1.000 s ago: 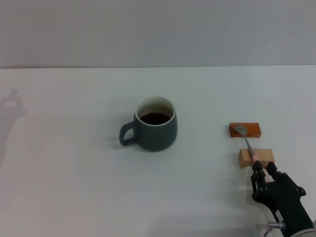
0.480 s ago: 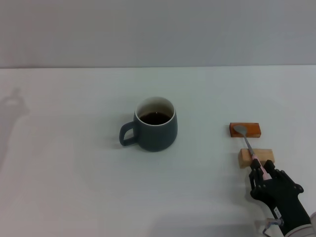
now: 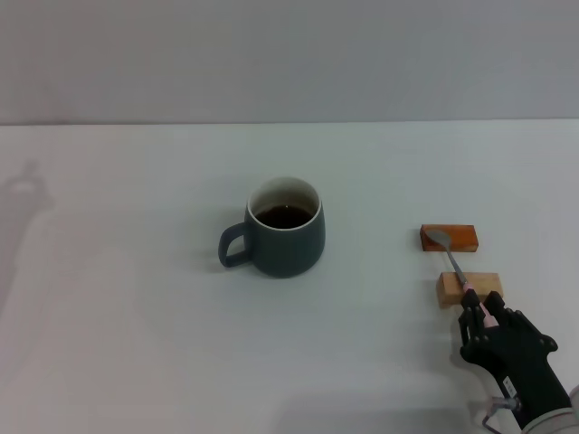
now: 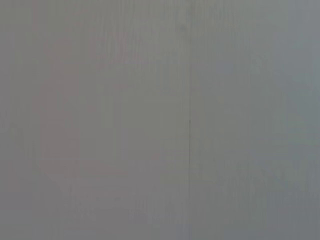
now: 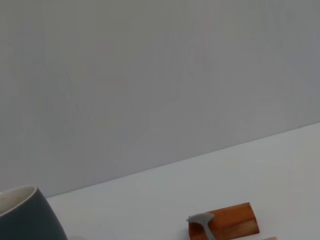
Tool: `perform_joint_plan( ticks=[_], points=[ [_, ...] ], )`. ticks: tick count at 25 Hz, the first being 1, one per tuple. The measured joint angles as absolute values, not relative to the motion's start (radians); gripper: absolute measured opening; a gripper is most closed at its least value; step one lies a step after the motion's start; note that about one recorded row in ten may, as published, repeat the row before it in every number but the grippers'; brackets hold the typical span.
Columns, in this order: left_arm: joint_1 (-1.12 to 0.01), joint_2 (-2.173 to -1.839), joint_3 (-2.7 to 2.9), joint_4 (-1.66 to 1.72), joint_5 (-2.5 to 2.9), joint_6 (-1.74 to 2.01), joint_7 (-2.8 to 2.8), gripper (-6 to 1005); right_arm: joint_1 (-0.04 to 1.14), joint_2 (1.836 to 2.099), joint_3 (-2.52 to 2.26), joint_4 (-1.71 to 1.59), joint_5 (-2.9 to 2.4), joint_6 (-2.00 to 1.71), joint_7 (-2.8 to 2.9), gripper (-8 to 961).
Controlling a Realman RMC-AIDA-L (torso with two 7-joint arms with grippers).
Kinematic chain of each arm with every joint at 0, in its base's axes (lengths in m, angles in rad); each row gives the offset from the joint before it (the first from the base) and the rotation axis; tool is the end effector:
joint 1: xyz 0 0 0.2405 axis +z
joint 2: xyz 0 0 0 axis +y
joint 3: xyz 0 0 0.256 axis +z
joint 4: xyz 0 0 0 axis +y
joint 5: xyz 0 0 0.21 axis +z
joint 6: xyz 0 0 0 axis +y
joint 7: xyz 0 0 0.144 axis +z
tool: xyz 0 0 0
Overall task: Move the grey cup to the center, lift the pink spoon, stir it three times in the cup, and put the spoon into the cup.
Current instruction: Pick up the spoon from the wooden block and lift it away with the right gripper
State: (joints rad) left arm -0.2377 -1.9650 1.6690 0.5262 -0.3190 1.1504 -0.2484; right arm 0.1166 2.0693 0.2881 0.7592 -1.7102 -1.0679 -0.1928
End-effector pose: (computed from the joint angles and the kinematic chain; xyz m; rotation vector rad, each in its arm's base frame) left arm -0.3306 0.3330 0.0929 -1.3611 -0.3860 -0.8635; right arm 0.2924 0.2135 -0.1145 -1.6186 0.9874 0.6921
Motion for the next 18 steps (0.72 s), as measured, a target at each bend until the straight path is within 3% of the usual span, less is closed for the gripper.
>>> perform_joint_plan(
  ticks=[18],
  points=[
    [-0.246,-1.968,1.669,0.528,-0.319,1.148,-0.249,-2,0.121,2.068,0.299,0.758,-1.71,-1.063,-0.183,213]
  ],
)
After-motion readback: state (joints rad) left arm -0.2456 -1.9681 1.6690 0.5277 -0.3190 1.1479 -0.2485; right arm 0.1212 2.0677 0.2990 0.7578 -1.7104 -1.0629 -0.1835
